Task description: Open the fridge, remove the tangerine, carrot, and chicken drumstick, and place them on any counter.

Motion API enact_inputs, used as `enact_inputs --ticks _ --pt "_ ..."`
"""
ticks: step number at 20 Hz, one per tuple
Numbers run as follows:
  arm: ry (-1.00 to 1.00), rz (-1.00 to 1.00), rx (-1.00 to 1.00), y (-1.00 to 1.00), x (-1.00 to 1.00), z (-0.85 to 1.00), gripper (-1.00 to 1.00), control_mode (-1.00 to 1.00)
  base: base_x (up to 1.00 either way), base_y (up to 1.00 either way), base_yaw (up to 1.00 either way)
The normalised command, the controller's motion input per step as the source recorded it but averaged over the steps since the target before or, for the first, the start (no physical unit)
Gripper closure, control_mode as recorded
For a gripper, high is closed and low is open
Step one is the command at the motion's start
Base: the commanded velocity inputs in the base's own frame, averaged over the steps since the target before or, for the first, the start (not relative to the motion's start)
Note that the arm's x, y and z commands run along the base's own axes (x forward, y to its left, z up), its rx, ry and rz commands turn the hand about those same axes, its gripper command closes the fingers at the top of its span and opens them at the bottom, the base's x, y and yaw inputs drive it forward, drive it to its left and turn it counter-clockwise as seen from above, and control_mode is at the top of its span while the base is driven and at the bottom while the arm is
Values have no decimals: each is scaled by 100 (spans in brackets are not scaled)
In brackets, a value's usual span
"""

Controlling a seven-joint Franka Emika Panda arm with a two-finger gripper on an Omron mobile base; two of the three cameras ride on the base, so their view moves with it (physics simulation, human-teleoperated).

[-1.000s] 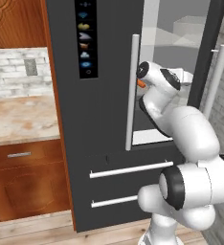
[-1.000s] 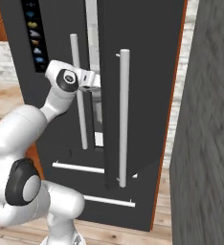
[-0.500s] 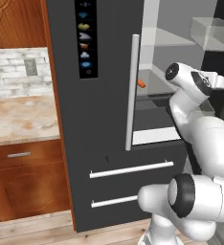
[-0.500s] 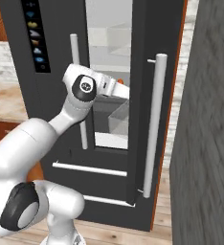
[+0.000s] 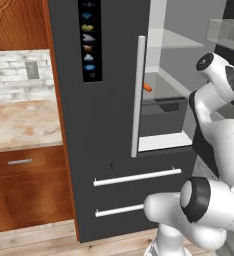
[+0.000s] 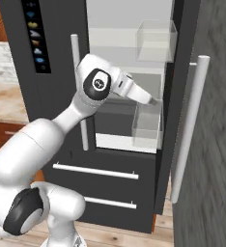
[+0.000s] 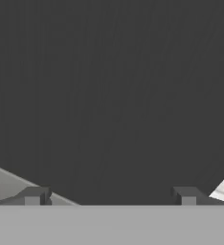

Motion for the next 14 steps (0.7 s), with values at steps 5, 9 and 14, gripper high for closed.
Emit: enact_inputs --ticks 5,9,14 --pt "-24 -3 0 79 -76 14 -100 -100 0 0 0" --pt "-3 21 7 95 -19 19 -100 -100 0 0 0" --pt "30 58 10 82 27 0 -100 -100 0 0 0"
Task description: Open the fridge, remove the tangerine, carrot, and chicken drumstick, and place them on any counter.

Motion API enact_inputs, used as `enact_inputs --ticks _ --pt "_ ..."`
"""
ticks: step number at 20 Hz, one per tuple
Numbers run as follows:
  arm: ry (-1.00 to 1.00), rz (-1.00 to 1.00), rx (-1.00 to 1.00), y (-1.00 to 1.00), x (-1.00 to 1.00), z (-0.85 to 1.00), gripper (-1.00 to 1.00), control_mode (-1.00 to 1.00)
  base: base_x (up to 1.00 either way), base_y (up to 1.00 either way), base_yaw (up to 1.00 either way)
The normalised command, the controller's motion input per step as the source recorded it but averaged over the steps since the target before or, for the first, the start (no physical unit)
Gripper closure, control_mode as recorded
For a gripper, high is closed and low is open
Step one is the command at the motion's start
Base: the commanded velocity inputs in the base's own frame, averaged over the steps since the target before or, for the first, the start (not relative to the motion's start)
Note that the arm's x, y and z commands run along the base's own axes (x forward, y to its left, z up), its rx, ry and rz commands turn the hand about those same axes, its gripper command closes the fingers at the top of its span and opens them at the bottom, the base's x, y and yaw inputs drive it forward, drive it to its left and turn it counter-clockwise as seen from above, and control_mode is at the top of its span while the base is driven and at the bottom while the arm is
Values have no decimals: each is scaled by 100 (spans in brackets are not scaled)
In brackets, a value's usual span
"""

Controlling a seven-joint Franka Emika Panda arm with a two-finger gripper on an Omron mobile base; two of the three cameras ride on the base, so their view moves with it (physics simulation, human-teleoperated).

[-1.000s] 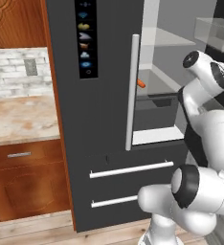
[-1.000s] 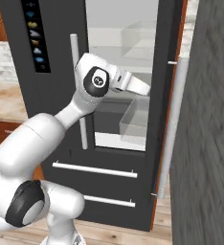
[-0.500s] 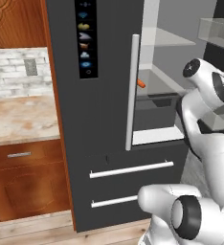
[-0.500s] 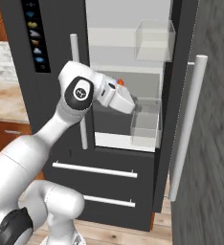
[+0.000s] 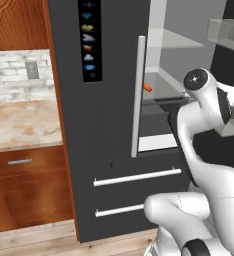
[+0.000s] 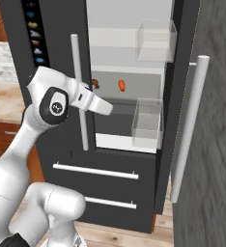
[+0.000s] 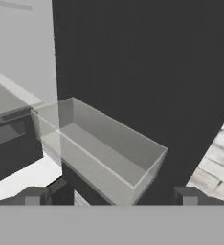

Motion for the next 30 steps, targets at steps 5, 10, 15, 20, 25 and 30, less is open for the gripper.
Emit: enact_inputs --ticks 5,10,15,20,25,30 --pt "12 31 0 51 12 0 -100 -100 0 0 0" --pt "0 7 2 29 1 0 -100 -100 0 0 0" --pt "3 40 9 86 64 -3 -100 -100 0 0 0" --pt "5 46 16 41 98 0 -100 -100 0 0 0" --pt "0 12 0 45 12 -1 -100 -100 0 0 0" --pt "1 10 6 34 52 0 -100 -100 0 0 0"
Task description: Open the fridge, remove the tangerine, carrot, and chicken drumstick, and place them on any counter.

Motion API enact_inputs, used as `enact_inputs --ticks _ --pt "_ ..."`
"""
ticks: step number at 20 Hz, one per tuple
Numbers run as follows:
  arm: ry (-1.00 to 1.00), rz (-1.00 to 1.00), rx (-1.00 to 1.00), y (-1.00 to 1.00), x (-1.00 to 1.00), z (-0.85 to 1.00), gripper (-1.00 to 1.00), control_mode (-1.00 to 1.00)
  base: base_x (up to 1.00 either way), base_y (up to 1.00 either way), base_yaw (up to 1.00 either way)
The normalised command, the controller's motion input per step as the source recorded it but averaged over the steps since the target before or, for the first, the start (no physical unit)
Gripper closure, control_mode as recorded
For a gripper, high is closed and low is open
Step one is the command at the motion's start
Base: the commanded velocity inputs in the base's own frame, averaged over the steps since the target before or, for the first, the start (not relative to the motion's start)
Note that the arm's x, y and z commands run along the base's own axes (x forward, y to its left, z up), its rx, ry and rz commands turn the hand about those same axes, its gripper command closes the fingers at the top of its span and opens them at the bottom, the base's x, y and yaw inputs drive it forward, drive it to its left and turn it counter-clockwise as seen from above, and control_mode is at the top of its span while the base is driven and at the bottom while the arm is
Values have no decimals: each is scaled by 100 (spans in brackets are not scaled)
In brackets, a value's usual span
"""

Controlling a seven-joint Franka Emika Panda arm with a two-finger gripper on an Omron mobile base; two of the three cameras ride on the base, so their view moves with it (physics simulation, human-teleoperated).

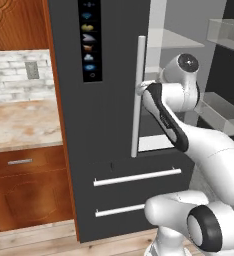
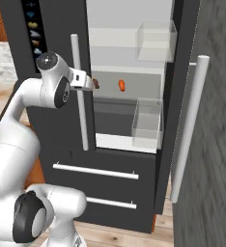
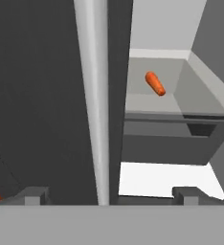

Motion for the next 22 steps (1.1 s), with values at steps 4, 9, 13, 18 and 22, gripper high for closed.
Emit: enact_inputs --ticks 4,9,13,18,22 --pt "0 0 2 26 79 0 -100 -100 0 0 0" --pt "0 -3 0 28 74 0 -100 -100 0 0 0" --pt "-10 0 0 1 63 0 -100 -100 0 0 0" --pt "-21 0 0 2 57 0 -100 -100 0 0 0" --pt "2 0 0 0 76 0 -100 -100 0 0 0"
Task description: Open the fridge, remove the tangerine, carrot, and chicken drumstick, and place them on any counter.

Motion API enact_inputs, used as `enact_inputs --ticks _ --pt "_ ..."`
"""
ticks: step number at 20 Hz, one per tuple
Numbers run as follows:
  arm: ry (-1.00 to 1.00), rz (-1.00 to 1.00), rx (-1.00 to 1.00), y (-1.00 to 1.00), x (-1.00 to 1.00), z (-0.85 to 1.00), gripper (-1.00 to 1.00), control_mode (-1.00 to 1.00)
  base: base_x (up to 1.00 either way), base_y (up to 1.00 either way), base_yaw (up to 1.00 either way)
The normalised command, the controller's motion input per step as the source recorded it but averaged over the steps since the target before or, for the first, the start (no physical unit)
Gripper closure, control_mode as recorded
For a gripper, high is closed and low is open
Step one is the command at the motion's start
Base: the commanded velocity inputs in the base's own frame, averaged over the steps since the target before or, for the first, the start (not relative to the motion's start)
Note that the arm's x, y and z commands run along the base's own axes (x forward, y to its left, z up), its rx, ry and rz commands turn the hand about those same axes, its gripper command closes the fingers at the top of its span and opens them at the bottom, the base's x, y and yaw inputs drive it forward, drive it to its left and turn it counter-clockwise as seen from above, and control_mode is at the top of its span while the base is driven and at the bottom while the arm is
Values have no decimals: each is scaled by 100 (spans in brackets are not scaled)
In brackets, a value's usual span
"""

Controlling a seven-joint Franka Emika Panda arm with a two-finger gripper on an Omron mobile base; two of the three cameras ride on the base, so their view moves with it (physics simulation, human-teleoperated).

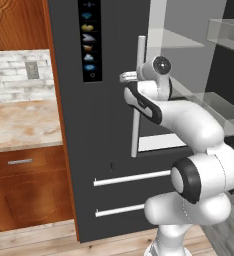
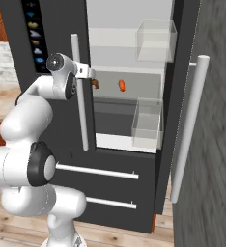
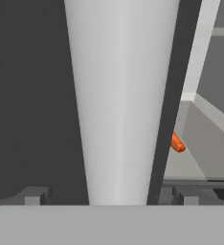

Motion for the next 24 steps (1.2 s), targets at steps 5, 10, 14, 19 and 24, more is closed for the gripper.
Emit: enact_inputs --ticks 5,10,14,19,24 --pt "4 0 0 0 15 0 100 -100 0 0 0" --pt "-11 0 0 17 -77 0 100 -100 0 0 0" --pt "-18 0 0 25 -100 0 100 -100 0 0 0" --pt "-18 0 0 44 -100 0 100 -100 0 0 0" --pt "2 -2 1 59 -95 36 100 -100 0 0 0"
